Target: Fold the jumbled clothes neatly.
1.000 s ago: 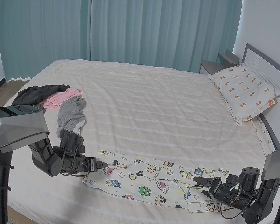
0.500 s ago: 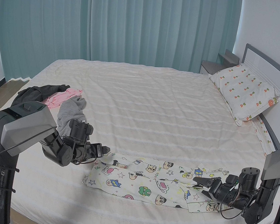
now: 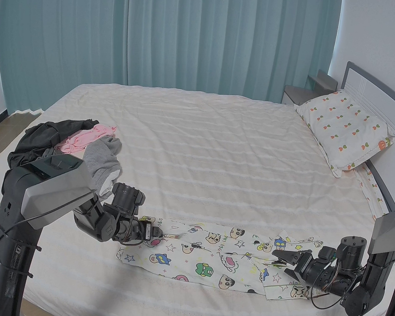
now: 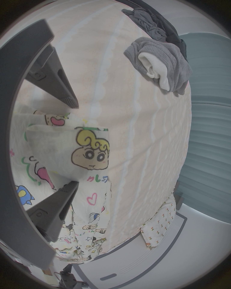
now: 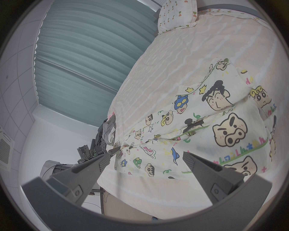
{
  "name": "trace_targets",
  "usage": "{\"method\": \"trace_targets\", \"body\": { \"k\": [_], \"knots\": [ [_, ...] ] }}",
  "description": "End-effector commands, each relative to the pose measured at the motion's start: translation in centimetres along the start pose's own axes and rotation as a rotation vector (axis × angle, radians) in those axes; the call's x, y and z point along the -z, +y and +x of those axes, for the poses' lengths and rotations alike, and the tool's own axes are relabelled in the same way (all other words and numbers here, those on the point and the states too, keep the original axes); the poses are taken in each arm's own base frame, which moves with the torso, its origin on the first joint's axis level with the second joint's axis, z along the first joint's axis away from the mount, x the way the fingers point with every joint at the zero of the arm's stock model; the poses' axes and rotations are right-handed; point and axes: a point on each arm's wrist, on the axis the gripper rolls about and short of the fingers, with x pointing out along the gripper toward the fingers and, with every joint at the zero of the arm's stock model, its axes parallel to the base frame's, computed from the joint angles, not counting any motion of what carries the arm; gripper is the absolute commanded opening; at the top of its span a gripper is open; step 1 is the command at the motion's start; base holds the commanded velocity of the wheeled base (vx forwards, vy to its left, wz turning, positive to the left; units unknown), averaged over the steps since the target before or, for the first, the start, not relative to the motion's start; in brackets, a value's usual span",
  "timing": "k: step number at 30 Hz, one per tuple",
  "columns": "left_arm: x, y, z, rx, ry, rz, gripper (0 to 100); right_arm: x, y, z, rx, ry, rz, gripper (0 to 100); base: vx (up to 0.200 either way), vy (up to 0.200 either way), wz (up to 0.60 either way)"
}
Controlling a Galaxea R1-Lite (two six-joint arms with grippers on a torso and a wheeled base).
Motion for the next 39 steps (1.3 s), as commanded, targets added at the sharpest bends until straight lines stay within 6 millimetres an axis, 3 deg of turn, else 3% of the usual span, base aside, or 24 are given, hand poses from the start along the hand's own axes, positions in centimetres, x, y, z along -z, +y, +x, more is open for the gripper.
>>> {"method": "trace_targets", "body": {
  "k": [1,7,8,18,24,39],
  "knots": [
    [0.3,-0.1,0.3,0.001,0.009,0.001,100,0.0,0.0,0.1,-0.005,-0.004,-0.008,100,0.000,0.000,0.00],
    [0.5,-0.5,0.4,0.008,0.013,0.008,100,0.0,0.0,0.1,-0.005,-0.004,-0.015,100,0.000,0.000,0.00],
    [0.5,-0.5,0.4,0.009,0.013,0.009,0,0.0,0.0,0.1,-0.005,-0.004,-0.015,100,0.000,0.000,0.00],
    [1.0,-0.6,0.1,0.008,0.029,0.006,0,0.0,0.0,0.1,-0.005,-0.004,-0.015,100,0.000,0.000,0.00],
    [0.3,-0.4,-0.8,0.006,0.007,-0.003,0,0.0,0.0,0.1,-0.005,-0.006,-0.015,100,0.000,0.000,0.00],
    [-2.7,4.1,-4.4,-0.049,-0.066,-0.094,0,-0.3,0.1,-0.1,-0.010,-0.017,-0.016,100,0.000,0.000,0.00]
  ]
}}
